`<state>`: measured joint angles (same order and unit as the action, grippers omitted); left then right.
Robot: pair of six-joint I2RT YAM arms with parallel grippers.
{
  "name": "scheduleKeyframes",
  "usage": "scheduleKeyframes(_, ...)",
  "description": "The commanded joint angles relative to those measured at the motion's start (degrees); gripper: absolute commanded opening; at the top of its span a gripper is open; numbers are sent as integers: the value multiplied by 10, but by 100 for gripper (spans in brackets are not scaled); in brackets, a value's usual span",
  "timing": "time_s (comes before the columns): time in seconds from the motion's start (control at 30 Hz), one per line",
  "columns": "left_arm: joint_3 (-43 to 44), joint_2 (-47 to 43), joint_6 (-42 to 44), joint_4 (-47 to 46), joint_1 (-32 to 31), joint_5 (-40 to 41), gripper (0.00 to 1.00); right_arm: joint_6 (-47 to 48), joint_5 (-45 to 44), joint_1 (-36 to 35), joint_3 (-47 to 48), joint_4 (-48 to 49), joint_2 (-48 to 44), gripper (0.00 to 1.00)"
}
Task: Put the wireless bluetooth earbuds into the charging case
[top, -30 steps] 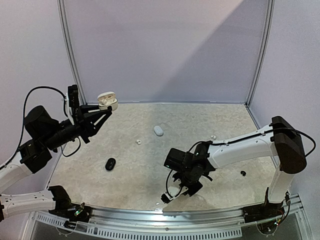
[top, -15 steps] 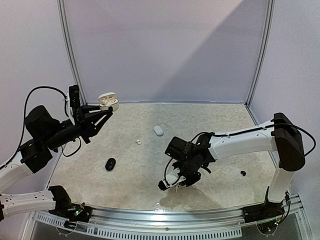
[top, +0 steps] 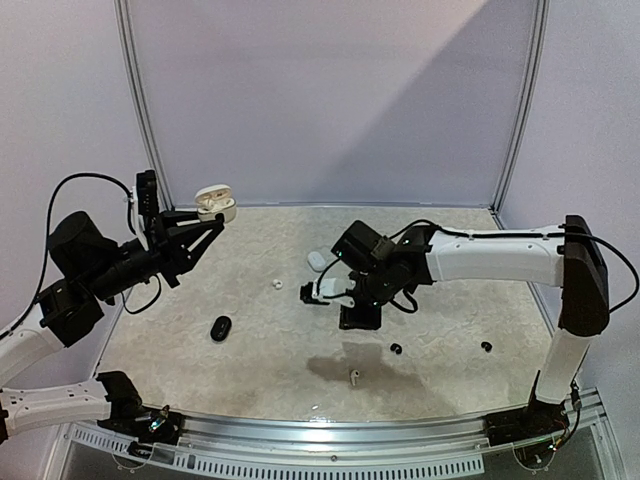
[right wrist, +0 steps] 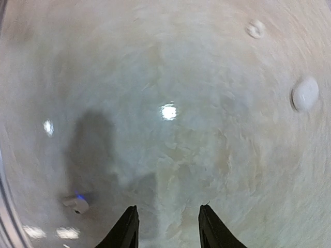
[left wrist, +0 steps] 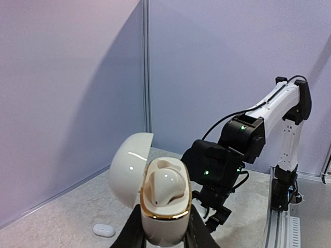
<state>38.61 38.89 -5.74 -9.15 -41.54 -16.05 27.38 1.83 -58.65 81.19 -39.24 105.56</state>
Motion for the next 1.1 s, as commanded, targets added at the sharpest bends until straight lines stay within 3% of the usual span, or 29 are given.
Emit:
scheduleKeyframes(0.0, -9, -6, 4, -9, 9, 0, 0, -324, -25, 2, 16, -24, -28, 44)
scheduleKeyframes(0.13, -12, -11, 3, -9, 9, 1, 0, -523, -70, -3, -25, -36, -42, 50)
scheduleKeyframes(0.23, -16, -13, 1, -9, 9, -1, 0, -601, -97, -25, -34, -58, -40, 49)
scheduleKeyframes(0.3, -18, -14, -2, -10, 9, -2, 0, -614, -93, -39, -35, -72, -28, 45)
scheduleKeyframes(0.4, -18, -19, -3, -7, 9, -2, 0, -647, -64, -41, -59, -73, -11, 30)
scheduleKeyframes(0.5, -18, -23, -4, -2, 10, -2, 0, -667, -48, -41, -90, -64, -3, 23)
scheduleKeyframes(1.07, -14, -25, 1, 3, 12, -5, 0, -667, 24, -56, -123, -8, 21, 16)
